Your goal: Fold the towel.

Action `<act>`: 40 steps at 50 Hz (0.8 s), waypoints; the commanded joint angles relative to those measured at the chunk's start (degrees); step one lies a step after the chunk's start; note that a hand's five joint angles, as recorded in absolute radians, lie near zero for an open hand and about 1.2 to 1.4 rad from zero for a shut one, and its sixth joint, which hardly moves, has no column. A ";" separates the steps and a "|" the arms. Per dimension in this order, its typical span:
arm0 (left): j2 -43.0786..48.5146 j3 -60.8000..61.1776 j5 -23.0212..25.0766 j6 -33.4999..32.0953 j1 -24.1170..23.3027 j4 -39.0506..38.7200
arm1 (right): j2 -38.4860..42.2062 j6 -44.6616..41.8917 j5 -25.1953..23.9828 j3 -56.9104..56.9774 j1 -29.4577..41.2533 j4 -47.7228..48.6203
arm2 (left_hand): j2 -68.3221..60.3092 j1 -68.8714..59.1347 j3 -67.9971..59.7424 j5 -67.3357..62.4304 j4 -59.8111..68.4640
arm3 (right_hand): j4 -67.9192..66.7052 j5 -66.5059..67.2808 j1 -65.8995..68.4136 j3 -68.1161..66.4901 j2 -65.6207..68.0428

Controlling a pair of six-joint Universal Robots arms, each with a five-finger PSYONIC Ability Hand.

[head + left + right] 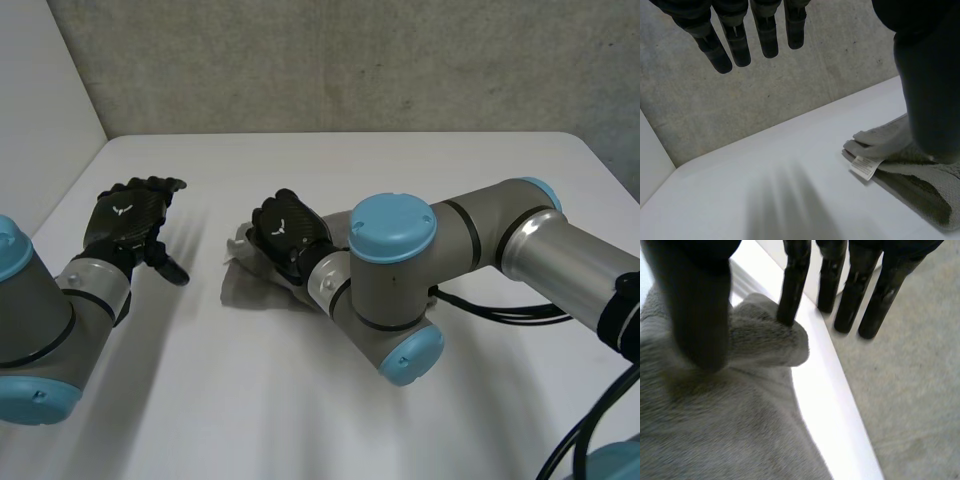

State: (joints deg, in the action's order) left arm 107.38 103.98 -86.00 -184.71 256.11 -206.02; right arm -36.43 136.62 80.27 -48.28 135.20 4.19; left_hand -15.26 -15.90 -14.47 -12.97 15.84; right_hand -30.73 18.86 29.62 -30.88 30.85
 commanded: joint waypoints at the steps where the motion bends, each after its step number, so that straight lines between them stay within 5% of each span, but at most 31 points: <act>1: -0.06 0.00 0.04 -0.12 -0.17 -0.17 | -4.53 12.09 2.96 -0.50 -2.66 -2.96 | 4.71 5.35 3.92 12.42 -5.29 | 20.73 -18.86 -19.62 20.88 -20.85; 11: -0.50 -0.09 0.13 -0.21 -3.42 -0.17 | -15.25 17.01 3.05 -14.65 -13.73 -8.67 | 4.71 5.35 3.92 12.42 -5.29 | 20.73 -18.86 -19.62 20.88 -20.85; 20: 0.72 -1.40 1.18 -0.47 -8.25 -0.43 | -16.92 16.84 -1.95 -31.69 -22.43 -0.78 | 4.37 5.01 3.58 12.09 -4.96 | 19.36 -17.49 -18.25 19.51 -19.49; 30: 5.30 -5.01 3.21 -0.56 -13.18 0.18 | -15.34 16.75 -2.92 -34.69 -22.87 5.39 | 4.03 4.67 3.25 11.75 -4.62 | -21.92 23.78 23.02 -21.76 21.79; 32: 4.86 -4.57 3.21 -0.56 -13.18 0.27 | -14.29 16.66 -2.84 -34.43 -23.14 5.39 | 4.03 4.67 3.25 11.75 -4.62 | -45.99 47.85 47.09 -45.83 45.86; 40: 2.85 -3.70 3.12 -0.47 -12.48 0.18 | -19.53 17.89 -2.66 -35.22 -25.16 4.61 | 4.20 4.84 3.41 11.92 -4.79 | -49.27 51.14 50.38 -49.12 49.15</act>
State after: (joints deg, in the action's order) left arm 112.13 99.41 -82.70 -185.25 242.87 -205.82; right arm -51.32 153.49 77.38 -83.09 111.58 9.83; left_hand -15.26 -15.90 -14.47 -12.90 15.84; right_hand -76.48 64.69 66.08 -75.73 76.40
